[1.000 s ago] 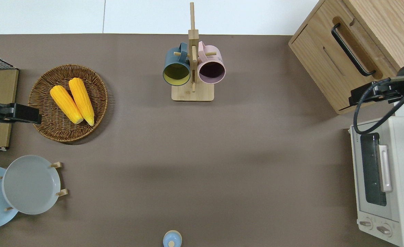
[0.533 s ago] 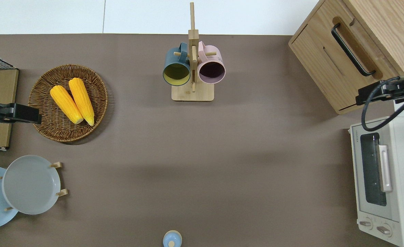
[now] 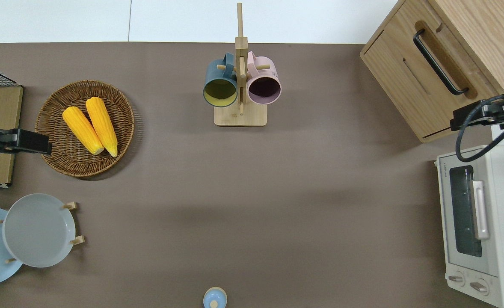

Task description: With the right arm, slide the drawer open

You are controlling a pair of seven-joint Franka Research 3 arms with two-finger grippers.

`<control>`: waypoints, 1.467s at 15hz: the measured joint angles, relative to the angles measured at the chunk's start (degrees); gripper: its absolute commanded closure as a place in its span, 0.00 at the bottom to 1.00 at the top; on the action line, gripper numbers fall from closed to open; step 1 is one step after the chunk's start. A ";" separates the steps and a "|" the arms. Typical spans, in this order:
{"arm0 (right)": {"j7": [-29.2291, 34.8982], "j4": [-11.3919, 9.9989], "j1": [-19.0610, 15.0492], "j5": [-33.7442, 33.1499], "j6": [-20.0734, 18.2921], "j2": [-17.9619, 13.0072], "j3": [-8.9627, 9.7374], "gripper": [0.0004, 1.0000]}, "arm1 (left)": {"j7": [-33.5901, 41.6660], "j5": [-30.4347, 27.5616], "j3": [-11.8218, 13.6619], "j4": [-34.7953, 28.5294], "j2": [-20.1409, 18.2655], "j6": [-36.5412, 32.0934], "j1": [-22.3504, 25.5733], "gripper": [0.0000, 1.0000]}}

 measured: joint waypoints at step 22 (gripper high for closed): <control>10.27 -5.02 5.25 -50.41 5.23 5.99 16.76 0.01 | 0.00 0.00 0.00 0.00 0.00 0.00 0.00 0.00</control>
